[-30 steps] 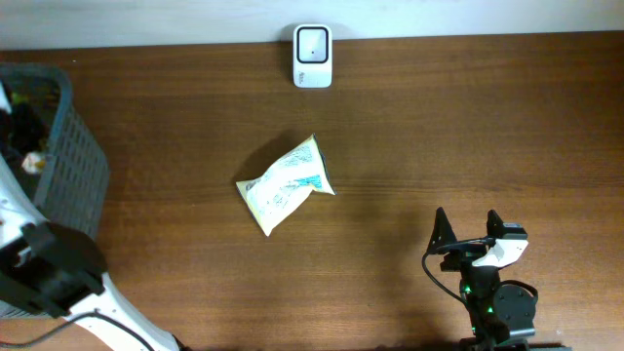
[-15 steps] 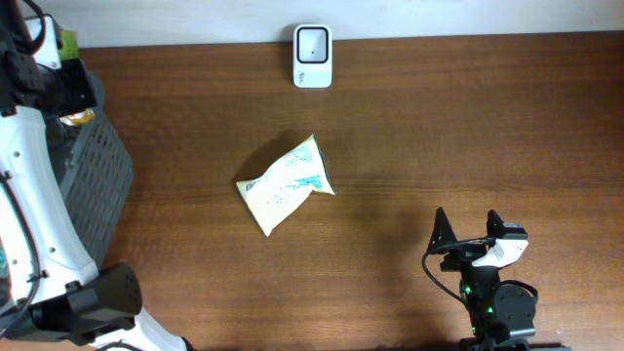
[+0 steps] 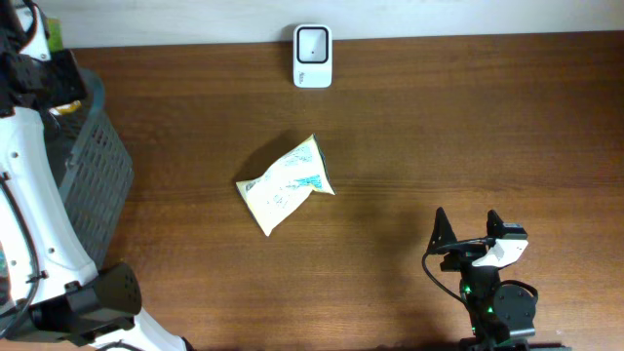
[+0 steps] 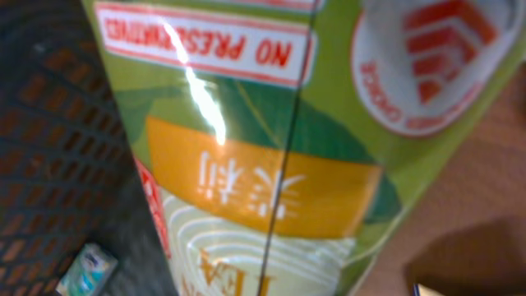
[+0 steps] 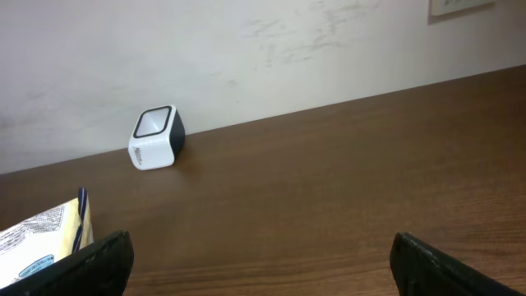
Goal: Scan the item barcode
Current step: 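Carry the green pouch to the table beside the white bag and release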
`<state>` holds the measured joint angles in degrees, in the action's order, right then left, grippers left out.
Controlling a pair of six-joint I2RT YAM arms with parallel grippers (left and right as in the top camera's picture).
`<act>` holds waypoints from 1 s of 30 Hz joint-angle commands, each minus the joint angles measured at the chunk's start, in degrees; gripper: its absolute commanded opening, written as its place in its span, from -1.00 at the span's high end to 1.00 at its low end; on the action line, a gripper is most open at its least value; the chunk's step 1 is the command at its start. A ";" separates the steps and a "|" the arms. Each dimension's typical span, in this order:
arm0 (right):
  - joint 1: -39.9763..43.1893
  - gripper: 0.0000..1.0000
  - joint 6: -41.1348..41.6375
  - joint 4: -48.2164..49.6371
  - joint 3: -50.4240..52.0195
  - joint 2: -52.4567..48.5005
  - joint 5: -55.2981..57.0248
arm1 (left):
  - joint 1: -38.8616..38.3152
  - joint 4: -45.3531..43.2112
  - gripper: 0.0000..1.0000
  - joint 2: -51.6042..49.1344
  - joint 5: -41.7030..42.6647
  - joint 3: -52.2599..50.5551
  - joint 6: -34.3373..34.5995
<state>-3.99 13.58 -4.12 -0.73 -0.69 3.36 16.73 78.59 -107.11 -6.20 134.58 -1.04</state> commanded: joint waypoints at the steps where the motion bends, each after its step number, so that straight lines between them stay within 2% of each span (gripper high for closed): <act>1: 0.26 -0.97 0.42 -0.22 0.42 0.33 -0.11 | 2.82 -2.34 1.00 2.01 -2.80 1.42 0.37; 4: 0.26 -0.98 0.42 -0.22 0.42 0.33 -0.11 | 5.38 -2.01 1.00 2.03 0.98 1.38 0.59; 8: 0.26 -0.97 0.42 -0.22 0.42 0.33 -0.11 | 4.15 -1.49 1.00 2.03 6.75 1.38 -1.36; 12: 0.26 -0.97 0.42 -0.22 0.42 0.33 -0.11 | -4.70 -1.36 1.00 2.01 11.17 1.25 -5.38; 17: 0.26 -0.98 0.42 -0.22 0.42 0.33 -0.11 | -16.48 -1.11 1.00 1.70 11.61 -2.58 -7.72; 21: 0.26 -0.97 0.42 -0.22 0.42 0.33 -0.11 | -25.92 -4.79 1.00 0.92 14.25 -17.66 -7.69; 27: 0.26 -0.97 0.42 -0.22 0.42 0.33 -0.11 | -34.01 -17.07 1.00 0.90 15.47 -36.74 -7.19; 30: 0.26 -0.97 0.42 -0.22 0.42 0.33 -0.11 | -36.52 -20.41 1.00 0.90 15.58 -42.07 -7.19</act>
<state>-3.99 13.56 -4.12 -0.73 -0.69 3.38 -17.98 60.73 -107.68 7.77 95.81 -7.75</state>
